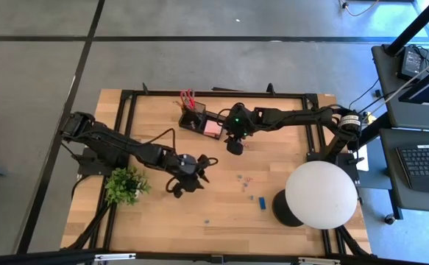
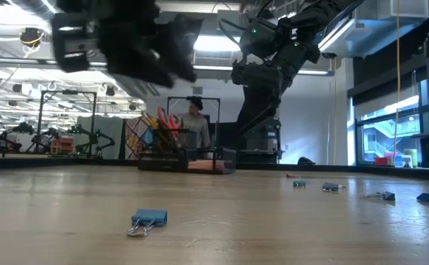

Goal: Pick and place office supplies into organizer
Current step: Put the blue binder clip into the black desk organizer

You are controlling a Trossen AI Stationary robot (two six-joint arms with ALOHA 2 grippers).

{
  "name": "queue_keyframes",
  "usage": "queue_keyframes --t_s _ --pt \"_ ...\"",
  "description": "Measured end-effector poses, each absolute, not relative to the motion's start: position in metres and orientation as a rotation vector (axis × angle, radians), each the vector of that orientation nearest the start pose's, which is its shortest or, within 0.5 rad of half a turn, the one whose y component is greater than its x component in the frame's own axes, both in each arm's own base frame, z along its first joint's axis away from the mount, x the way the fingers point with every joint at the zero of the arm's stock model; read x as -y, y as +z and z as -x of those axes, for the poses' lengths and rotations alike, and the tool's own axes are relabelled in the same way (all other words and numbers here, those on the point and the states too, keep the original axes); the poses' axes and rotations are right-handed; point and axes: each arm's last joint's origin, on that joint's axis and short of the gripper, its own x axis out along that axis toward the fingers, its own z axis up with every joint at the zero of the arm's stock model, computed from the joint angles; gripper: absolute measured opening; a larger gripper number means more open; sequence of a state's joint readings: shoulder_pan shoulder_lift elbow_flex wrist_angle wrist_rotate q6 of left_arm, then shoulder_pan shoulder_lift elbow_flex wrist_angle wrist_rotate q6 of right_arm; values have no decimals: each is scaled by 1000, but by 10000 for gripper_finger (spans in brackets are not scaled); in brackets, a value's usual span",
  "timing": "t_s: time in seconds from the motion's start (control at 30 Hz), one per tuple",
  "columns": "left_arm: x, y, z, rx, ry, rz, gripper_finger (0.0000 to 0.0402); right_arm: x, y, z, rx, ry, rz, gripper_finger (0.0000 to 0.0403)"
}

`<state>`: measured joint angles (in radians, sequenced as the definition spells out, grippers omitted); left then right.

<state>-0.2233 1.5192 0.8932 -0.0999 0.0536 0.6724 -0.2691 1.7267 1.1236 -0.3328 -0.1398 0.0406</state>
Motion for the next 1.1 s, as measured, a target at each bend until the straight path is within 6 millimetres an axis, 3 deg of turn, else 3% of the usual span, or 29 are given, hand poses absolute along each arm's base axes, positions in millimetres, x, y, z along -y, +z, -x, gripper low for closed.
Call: queue_keyframes --t_s 0.27,0.7,0.83,1.1 --pt "74 200 -296 -706 -582 -689 139 90 197 -342 -912 -166 -283 181" --pt "87 204 -296 -617 -646 -710 139 91 198 -343 -896 -190 -329 181" --pt "90 205 -303 -674 -682 -677 139 91 198 -344 -886 -191 -330 181" --pt "109 202 -331 -726 -815 -803 139 90 198 -344 -890 -189 -327 181"
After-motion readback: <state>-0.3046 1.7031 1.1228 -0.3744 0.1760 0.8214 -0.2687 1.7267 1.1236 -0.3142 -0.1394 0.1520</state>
